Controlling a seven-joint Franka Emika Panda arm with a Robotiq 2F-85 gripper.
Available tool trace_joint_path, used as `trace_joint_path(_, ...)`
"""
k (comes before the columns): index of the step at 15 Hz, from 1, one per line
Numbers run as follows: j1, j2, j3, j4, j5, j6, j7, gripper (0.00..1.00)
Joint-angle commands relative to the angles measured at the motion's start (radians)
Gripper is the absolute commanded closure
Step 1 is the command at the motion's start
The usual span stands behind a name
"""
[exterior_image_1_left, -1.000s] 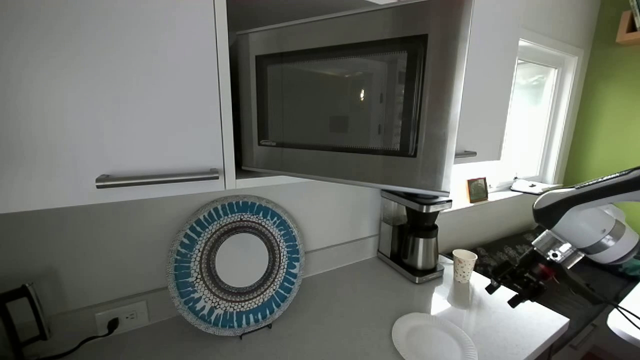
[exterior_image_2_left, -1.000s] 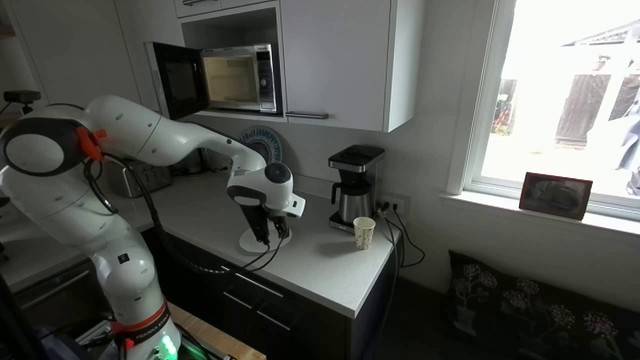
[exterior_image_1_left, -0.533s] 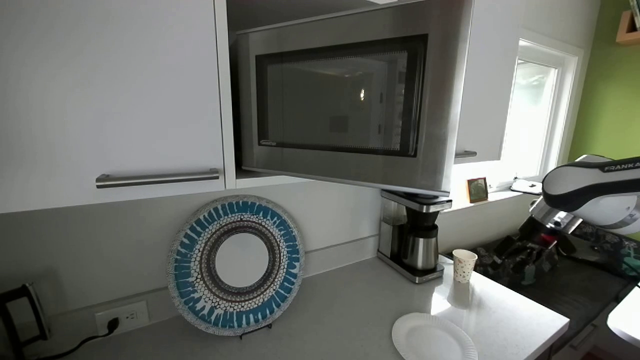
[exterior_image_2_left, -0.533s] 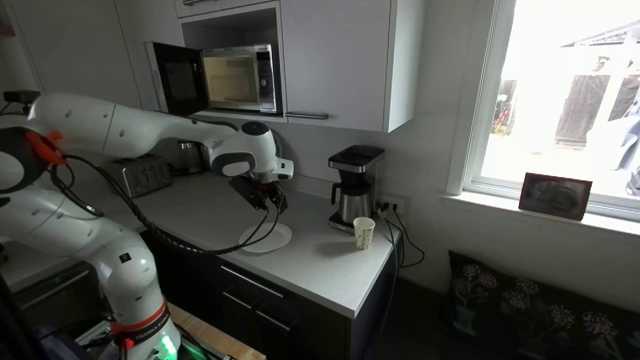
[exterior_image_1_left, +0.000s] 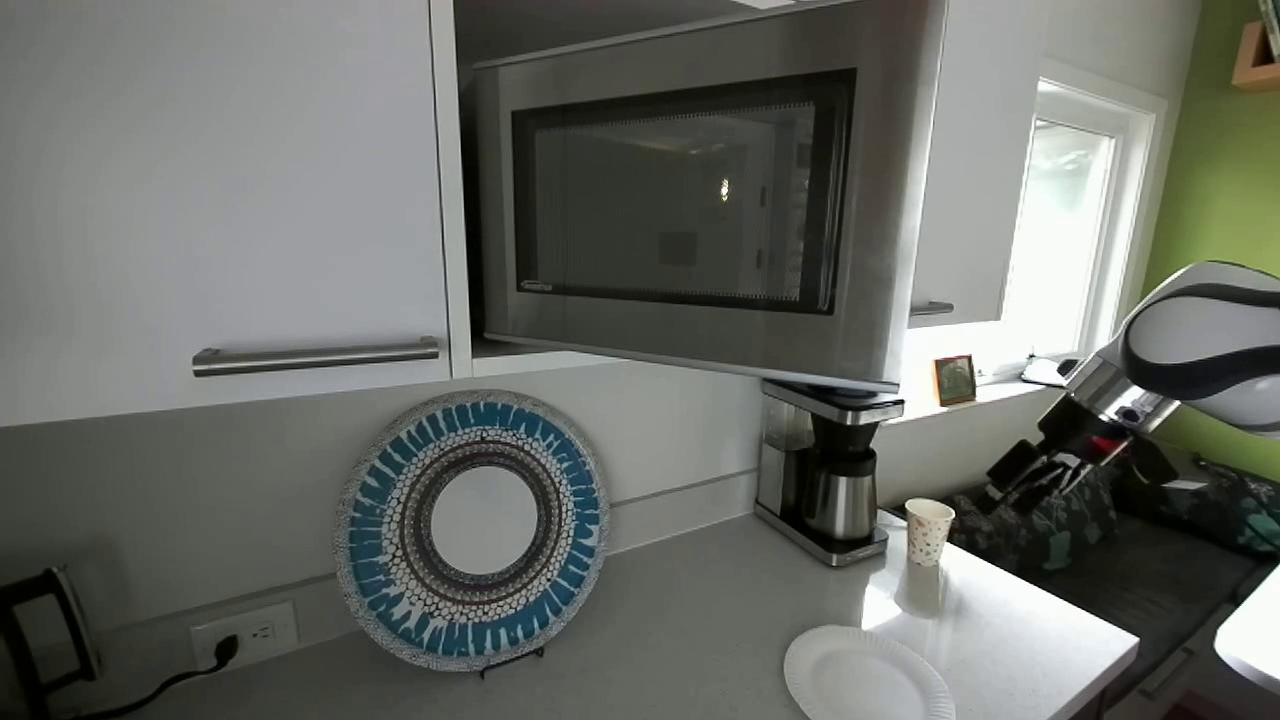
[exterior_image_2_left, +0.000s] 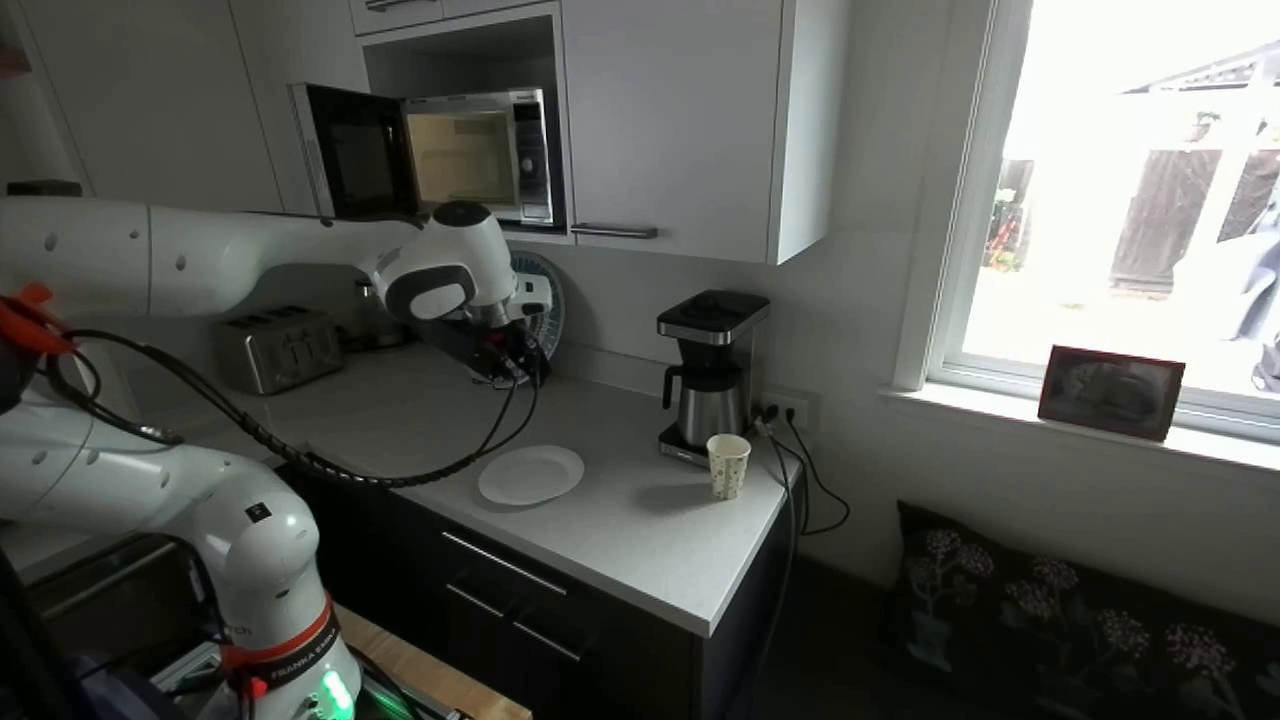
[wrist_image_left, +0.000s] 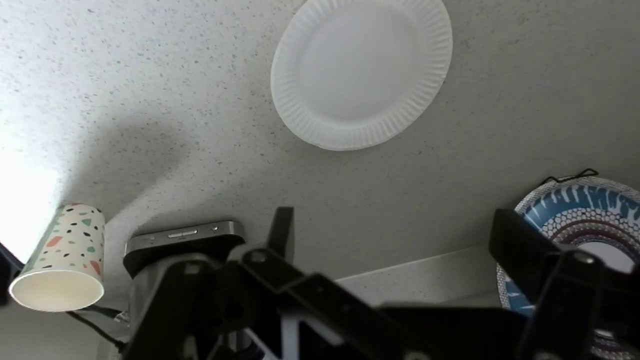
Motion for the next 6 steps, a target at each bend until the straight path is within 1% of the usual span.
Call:
trace_joint_path(1, 0.034, -0.005, -0.031, 0.000, -0.026, 0.003, 0.021, 0.00)
trace_joint_path(6, 0.035, 0.003, -0.037, 0.000, -0.025, 0.004, 0.020, 0.00)
